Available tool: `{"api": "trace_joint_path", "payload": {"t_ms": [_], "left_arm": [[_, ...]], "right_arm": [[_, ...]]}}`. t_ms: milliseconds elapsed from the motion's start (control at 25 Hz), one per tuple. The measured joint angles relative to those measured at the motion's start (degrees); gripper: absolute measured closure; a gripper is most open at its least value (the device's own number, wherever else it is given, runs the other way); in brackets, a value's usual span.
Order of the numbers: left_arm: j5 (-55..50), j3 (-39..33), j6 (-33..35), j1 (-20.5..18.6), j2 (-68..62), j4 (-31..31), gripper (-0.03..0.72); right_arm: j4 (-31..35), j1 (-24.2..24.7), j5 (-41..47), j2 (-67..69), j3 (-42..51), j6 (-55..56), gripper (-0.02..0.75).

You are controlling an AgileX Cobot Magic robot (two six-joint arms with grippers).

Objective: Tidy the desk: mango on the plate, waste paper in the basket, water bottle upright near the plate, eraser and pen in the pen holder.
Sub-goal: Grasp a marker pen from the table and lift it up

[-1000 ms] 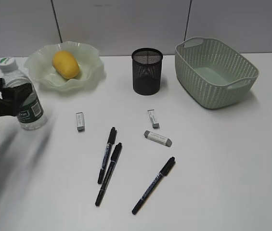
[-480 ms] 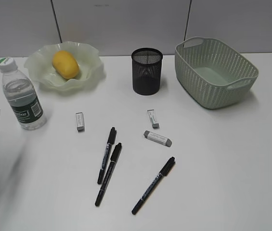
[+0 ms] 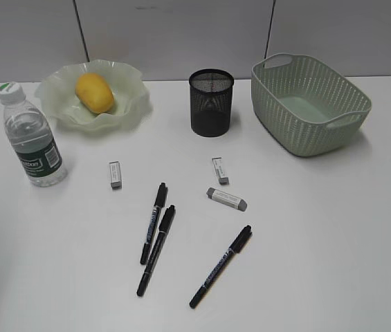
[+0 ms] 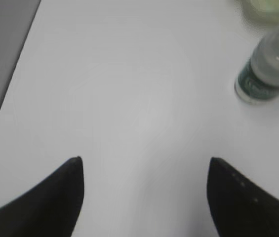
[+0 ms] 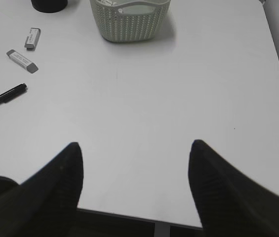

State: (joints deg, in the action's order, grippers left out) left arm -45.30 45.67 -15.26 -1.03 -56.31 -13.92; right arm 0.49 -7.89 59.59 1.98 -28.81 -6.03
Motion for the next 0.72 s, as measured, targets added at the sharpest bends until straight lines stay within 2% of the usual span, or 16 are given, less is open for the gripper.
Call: {"api": "trace_joint_path", "payload": {"t_ms": [120,280,720], "left_arm": [[-12.94,3.87,6.07,0.00,2.95,5.31,0.101],[-22.40,4.53,12.25,0.00,11.20,12.76,0.102],[-24.46,4.68,14.17,0.00,32.06,16.06,0.105]], "right_arm": [[0.00,0.00,0.00,0.00,0.00,0.00,0.208],[0.00,0.00,0.00,0.00,0.00,0.00,0.208],[0.00,0.00,0.00,0.00,0.00,0.00,0.209]]}}
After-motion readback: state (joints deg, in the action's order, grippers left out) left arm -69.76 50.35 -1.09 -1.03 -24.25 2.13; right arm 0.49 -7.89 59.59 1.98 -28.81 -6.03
